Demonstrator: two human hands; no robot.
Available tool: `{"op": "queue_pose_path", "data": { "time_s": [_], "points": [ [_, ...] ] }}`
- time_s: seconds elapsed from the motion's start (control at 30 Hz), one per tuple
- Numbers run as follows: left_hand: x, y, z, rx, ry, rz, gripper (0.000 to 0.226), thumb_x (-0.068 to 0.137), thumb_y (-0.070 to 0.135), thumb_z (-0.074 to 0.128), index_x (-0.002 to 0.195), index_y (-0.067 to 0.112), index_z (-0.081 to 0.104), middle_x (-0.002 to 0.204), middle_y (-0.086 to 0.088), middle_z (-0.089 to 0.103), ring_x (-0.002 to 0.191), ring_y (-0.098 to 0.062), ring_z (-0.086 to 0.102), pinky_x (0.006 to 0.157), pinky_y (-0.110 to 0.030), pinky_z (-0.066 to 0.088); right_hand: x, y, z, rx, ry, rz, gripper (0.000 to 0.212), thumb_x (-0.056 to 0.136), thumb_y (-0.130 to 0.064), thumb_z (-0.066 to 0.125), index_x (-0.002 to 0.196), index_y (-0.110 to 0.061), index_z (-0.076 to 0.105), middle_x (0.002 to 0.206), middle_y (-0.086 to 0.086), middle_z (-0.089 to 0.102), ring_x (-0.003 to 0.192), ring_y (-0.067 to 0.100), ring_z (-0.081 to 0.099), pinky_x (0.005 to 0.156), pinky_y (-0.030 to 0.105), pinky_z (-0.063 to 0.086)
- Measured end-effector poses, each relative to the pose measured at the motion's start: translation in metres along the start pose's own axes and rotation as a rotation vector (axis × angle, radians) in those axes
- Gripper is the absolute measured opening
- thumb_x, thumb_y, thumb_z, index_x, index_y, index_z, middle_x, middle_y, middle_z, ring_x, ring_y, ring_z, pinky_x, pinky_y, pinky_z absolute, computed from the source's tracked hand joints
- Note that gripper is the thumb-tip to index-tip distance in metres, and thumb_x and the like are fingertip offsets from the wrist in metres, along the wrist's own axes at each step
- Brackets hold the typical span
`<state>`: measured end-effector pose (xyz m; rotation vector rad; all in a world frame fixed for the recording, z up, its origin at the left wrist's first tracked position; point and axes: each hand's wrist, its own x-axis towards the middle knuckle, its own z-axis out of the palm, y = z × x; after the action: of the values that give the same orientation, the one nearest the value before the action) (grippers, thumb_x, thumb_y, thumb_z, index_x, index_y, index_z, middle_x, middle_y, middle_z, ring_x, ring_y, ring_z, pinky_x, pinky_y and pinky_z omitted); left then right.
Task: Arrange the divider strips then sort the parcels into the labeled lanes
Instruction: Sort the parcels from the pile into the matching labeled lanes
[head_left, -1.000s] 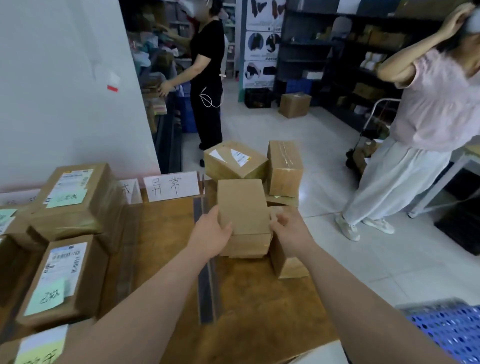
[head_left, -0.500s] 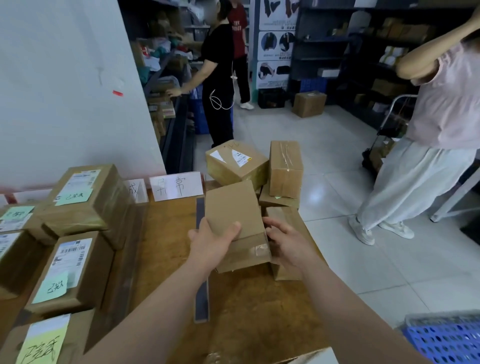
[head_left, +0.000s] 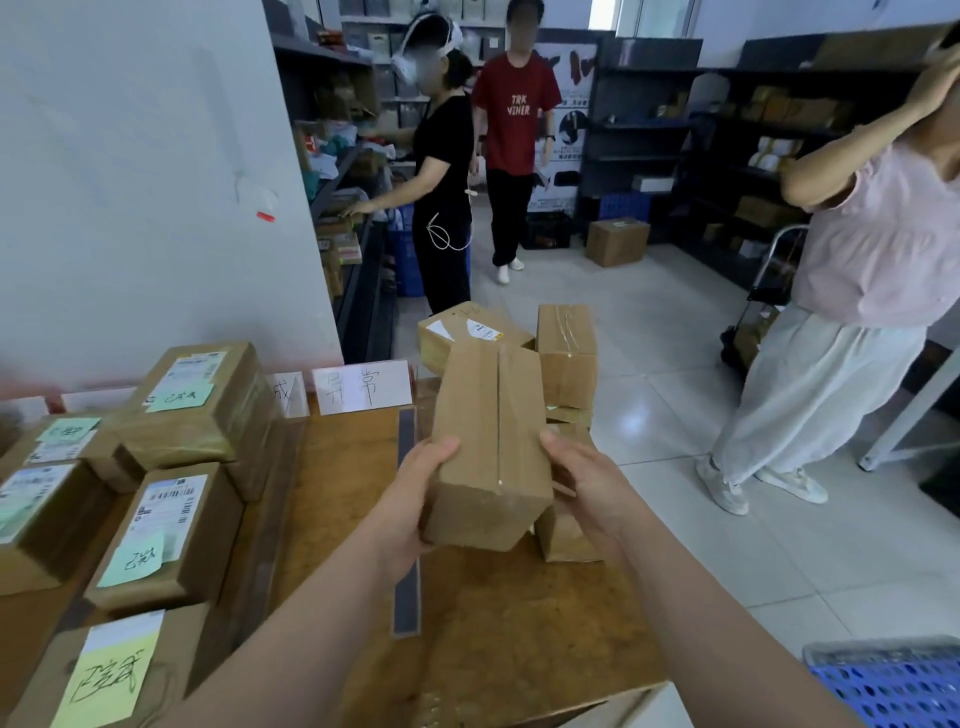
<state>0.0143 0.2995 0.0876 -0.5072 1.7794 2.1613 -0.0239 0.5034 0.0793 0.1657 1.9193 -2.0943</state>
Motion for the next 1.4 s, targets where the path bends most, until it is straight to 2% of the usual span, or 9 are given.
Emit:
{"op": "queue_pose_path", "data": {
  "time_s": [0.1,0.23,0.33,0.5,0.67,0.83,1.07,1.23,1.4],
  "points": [
    [-0.009,-0.007,-0.011,-0.293,-0.092,-0.055,0.062,0.075,0.063,0.063,0.128,0.033,0.056,0.123,-0.012,0.067,0.116,-0.035,0.058,0.095,-0.057,0.048,-0.005,-0.002,0.007,0.020,-0.090,0.082,0.051,0.091,-0.058,0.051,0.129,-0.025,0.058,0.119,0.000,0.063,0.115,0.020,0.057,0.100,0.041,0.047],
    [-0.015,-0.018,-0.023,-0.480,-0.118,-0.054,0.059,0.082,0.062,0.051,0.132,0.030,0.054,0.129,-0.015,0.063,0.122,-0.041,0.054,0.102,-0.071,0.033,-0.011,0.005,0.018,0.026,-0.158,0.149,0.045,0.083,-0.049,0.069,0.119,-0.024,0.061,0.108,0.000,0.073,0.103,0.020,0.068,0.088,0.043,0.057],
    [-0.019,-0.024,-0.036,-0.528,-0.100,-0.047,0.050,0.091,0.050,0.050,0.132,0.023,0.054,0.122,-0.016,0.068,0.116,-0.039,0.061,0.093,-0.065,0.047,-0.014,0.005,0.027,0.071,-0.169,0.115,0.046,0.083,-0.039,0.073,0.122,-0.018,0.062,0.109,0.001,0.073,0.098,0.017,0.070,0.069,0.030,0.057],
    [-0.024,-0.027,-0.061,-0.390,0.153,0.107,0.038,0.098,0.028,0.055,0.134,0.037,0.054,0.120,-0.003,0.068,0.104,-0.028,0.069,0.065,-0.045,0.058,-0.015,0.007,0.041,-0.013,-0.112,0.061,0.065,0.080,-0.033,0.077,0.138,-0.026,0.049,0.111,-0.007,0.072,0.098,0.012,0.070,0.067,0.026,0.055],
    [-0.036,-0.019,-0.076,-0.048,0.281,0.208,0.040,0.096,0.046,0.054,0.135,0.046,0.049,0.119,0.011,0.063,0.103,-0.014,0.063,0.082,-0.041,0.056,-0.009,0.007,0.069,-0.074,-0.101,0.044,0.071,0.077,-0.036,0.079,0.140,-0.023,0.047,0.108,-0.006,0.072,0.092,0.011,0.070,0.073,0.031,0.058],
    [-0.050,-0.010,-0.106,0.051,0.315,0.233,0.080,0.076,0.071,0.060,0.146,0.040,0.039,0.146,0.002,0.044,0.123,-0.020,0.052,0.106,-0.050,0.043,-0.004,0.000,0.110,-0.130,-0.116,0.025,0.064,0.075,-0.040,0.081,0.131,-0.024,0.053,0.101,-0.008,0.073,0.079,0.006,0.072,0.057,0.022,0.056],
    [-0.072,0.001,-0.175,-0.001,0.347,0.250,0.114,0.041,0.091,0.065,0.143,0.042,0.044,0.134,0.005,0.058,0.112,-0.018,0.062,0.089,-0.037,0.053,0.002,-0.004,0.191,-0.157,-0.174,-0.050,0.053,0.074,-0.033,0.082,0.119,-0.021,0.056,0.102,-0.004,0.072,0.077,0.005,0.072,0.057,0.019,0.055],
    [-0.083,0.013,-0.252,0.008,0.369,0.250,0.062,0.078,0.070,0.057,0.132,0.040,0.052,0.119,0.008,0.066,0.102,-0.014,0.065,0.062,-0.024,0.053,0.005,0.002,0.269,-0.206,-0.202,-0.060,0.045,0.075,-0.036,0.081,0.110,-0.028,0.054,0.104,-0.007,0.070,0.082,0.007,0.072,0.058,0.019,0.055],
    [-0.078,0.018,-0.330,0.091,0.354,0.214,0.066,0.077,0.067,0.055,0.135,0.036,0.054,0.121,0.005,0.067,0.109,-0.018,0.063,0.076,-0.031,0.051,0.011,0.014,0.341,-0.234,-0.159,-0.062,0.049,0.078,-0.029,0.080,0.118,-0.022,0.054,0.101,-0.010,0.066,0.083,0.005,0.068,0.053,0.015,0.052]
  ]
}}
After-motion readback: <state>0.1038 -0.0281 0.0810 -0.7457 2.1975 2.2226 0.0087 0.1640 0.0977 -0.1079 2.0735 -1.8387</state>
